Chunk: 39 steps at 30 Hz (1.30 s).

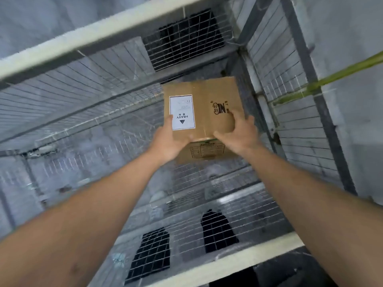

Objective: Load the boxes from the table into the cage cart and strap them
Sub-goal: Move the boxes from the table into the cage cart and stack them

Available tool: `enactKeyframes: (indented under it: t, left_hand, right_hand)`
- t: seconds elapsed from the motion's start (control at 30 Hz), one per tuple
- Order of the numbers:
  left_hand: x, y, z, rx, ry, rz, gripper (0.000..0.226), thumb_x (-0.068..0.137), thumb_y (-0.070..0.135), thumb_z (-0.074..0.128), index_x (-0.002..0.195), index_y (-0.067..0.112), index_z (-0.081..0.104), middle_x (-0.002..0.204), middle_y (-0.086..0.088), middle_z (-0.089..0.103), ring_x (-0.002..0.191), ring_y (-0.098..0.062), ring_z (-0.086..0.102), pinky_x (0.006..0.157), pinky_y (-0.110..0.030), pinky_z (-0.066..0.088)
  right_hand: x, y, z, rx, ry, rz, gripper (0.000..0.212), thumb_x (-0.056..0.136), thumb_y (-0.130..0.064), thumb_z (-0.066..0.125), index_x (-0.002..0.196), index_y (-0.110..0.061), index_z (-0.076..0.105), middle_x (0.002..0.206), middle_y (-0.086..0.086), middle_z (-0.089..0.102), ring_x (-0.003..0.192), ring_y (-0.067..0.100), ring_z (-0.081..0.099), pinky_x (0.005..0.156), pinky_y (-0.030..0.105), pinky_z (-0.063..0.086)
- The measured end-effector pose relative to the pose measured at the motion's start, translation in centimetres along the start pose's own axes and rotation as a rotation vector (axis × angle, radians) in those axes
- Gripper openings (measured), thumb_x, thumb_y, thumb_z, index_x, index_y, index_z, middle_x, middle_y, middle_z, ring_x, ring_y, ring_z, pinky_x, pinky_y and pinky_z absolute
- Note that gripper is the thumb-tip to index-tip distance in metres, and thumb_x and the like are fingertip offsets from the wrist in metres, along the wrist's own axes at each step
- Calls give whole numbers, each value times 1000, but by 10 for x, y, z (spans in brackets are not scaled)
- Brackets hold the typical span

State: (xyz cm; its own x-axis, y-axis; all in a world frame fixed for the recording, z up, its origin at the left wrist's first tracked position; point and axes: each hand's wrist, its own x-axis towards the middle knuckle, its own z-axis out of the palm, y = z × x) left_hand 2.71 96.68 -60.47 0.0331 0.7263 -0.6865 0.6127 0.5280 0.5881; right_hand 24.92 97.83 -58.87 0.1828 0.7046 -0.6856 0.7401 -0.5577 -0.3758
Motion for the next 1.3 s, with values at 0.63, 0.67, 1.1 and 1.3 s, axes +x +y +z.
enactKeyframes:
  t: [0.63, 0.67, 1.1, 1.3]
  left_hand:
    - [92, -10, 86, -52, 146, -2, 106, 95, 25, 75, 166, 26, -5, 154, -9, 28, 137, -24, 41, 119, -49, 34]
    - [94, -11, 88, -40, 143, 2, 106, 96, 24, 74, 165, 26, -6, 155, -10, 26, 138, -25, 41, 119, -48, 34]
    - [116, -16, 98, 751, 102, 380, 89, 101, 19, 65, 166, 31, 5, 170, -6, -25, 155, -37, -24, 127, -55, 2]
    - [118, -6, 86, 856, 20, 372, 79, 104, 40, 52, 166, 27, 6, 172, -12, -13, 158, -40, -12, 129, -54, -3]
  right_hand:
    - [130, 43, 29, -237, 63, -219, 95, 94, -49, 68, 163, -47, 3, 171, 7, -20, 156, 45, -6, 123, 65, 12]
    - [132, 45, 31, -291, 68, -252, 90, 97, -49, 64, 163, -45, 2, 171, 6, -20, 156, 44, -12, 124, 65, 7]
    - [137, 43, 48, -513, 159, -368, 77, 106, -34, 51, 166, -14, 6, 173, 15, -4, 158, 39, 1, 125, 44, 4]
    - [137, 39, 47, -509, 164, -376, 73, 104, -33, 54, 164, -13, 17, 172, 17, 4, 158, 41, 8, 128, 49, 12]
